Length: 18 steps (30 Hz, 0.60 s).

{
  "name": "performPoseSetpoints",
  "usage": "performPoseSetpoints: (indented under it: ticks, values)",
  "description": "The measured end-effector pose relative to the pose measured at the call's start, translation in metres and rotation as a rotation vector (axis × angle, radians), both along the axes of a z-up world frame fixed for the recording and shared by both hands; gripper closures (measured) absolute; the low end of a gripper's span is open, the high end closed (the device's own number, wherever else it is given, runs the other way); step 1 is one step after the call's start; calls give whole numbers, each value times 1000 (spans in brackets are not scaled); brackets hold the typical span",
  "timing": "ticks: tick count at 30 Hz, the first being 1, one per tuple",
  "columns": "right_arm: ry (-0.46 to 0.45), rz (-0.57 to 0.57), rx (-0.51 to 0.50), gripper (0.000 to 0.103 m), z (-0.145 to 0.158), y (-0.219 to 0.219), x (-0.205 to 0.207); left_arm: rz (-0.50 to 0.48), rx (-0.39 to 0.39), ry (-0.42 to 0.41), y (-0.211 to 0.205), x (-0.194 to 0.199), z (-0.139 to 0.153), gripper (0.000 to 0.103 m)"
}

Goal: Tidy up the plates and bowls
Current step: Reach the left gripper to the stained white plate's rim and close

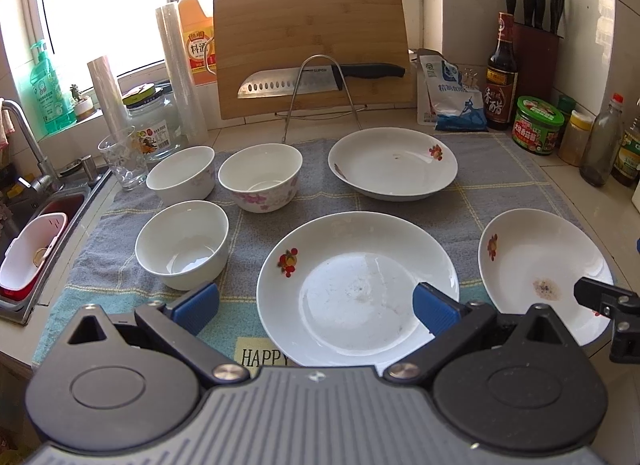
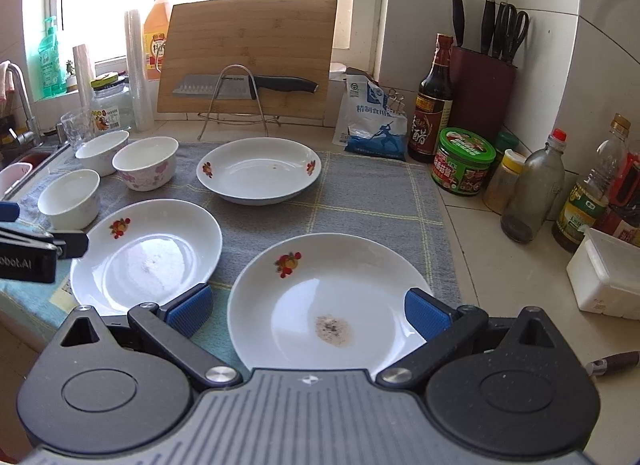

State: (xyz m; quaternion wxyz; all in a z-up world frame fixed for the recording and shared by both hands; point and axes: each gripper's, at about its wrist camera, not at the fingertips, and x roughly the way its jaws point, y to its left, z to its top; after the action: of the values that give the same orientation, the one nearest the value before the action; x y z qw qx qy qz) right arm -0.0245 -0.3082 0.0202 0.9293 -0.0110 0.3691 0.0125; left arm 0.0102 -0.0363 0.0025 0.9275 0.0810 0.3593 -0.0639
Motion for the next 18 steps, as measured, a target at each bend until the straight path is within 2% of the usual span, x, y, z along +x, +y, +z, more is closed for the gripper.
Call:
performPoseSetpoints:
  ticks: [4, 10, 18]
  values:
    - [50, -3, 7, 0, -20, -20, -7, -5, 17, -2, -4, 0, -4, 1]
    - [122, 43, 86, 0, -52, -31, -14, -32, 2, -14, -9, 1, -4, 1]
    - [134, 95, 98, 0, -76, -31, -7, -88, -49, -34, -18, 1, 4, 1]
